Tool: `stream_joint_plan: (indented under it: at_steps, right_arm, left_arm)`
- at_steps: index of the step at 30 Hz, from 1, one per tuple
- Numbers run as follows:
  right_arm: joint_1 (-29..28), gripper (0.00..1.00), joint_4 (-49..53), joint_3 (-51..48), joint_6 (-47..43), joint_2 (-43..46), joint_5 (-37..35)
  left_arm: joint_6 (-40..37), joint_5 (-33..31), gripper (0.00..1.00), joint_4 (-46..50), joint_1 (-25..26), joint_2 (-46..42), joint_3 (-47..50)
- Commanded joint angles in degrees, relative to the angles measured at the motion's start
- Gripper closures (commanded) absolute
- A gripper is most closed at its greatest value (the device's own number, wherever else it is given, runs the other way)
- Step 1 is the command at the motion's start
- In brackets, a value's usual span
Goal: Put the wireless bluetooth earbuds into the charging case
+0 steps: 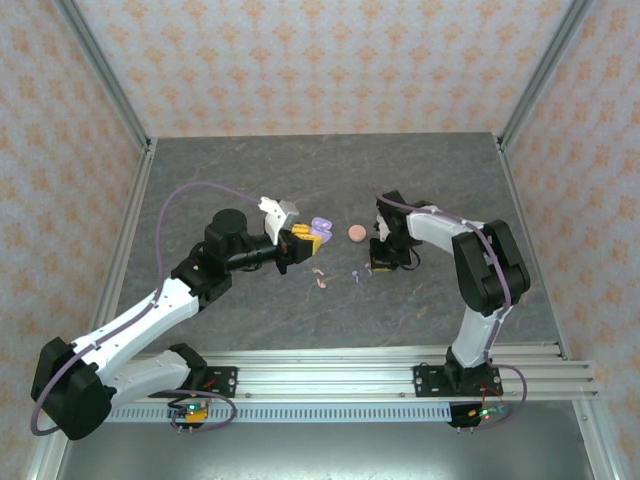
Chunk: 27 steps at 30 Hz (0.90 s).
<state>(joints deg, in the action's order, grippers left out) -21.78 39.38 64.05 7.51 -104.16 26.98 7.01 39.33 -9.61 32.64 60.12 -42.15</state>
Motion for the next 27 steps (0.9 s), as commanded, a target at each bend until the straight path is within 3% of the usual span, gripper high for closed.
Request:
stream_joint_plan:
  at_steps: [1,6,11,19,27]
  right_arm:
    - [-0.49,0.88,1.25,-1.16,0.96,2.47,-0.37]
    - [-0.67,0.88,1.78,-1.13,1.64,6.57,-3.6]
    - [-0.74,0.82,-0.58,-1.64,1.88,9.93,-1.15]
    - [-3.03,0.61,0.52,0.69,0.27,7.53,-5.39]
    - [-6.5,0.55,3.34,4.32,-1.33,3.21,-11.29]
  left_arm:
    - [-0.16,-0.83,0.8,-0.59,0.43,-1.41,0.49]
    - [-0.19,-0.9,0.8,0.01,0.4,-1.45,0.14]
    - [0.02,-0.85,0.8,-0.23,0.4,-1.45,0.16]
    - [0.29,-1.08,0.8,-0.4,0.41,-1.76,0.23]
    - [0.47,-1.35,0.8,-0.18,0.4,-1.85,0.18]
